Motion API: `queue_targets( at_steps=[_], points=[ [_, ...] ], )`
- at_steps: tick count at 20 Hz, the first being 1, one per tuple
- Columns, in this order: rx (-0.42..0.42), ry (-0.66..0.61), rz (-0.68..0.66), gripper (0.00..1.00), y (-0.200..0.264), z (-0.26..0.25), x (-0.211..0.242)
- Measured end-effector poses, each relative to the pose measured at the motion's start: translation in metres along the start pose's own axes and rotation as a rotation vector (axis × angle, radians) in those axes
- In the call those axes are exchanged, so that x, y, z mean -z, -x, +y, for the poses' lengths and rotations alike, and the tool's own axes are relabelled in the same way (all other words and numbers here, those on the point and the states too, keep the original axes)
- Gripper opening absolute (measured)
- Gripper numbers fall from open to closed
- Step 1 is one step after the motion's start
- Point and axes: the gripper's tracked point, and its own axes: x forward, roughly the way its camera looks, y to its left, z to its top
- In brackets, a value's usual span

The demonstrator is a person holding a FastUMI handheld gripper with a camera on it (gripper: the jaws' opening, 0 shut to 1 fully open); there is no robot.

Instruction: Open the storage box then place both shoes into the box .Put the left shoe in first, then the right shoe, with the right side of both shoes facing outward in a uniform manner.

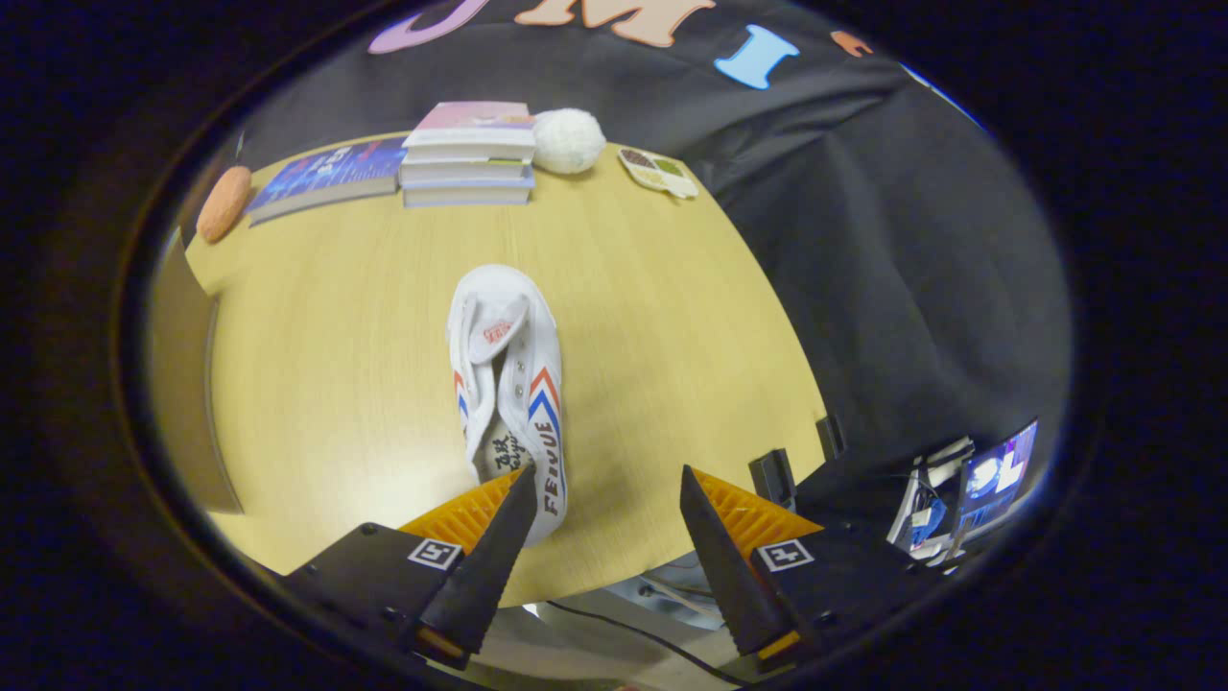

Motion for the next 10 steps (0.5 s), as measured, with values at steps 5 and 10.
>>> queue_targets(
  at_steps=[5, 10],
  points=[
    [-0.063, 0.107, 0.044, 0.95, -0.031, 0.019, -0.002],
    [-0.15, 0.093, 0.02, 0.94, -0.042, 0.034, -0.011]
  ],
)
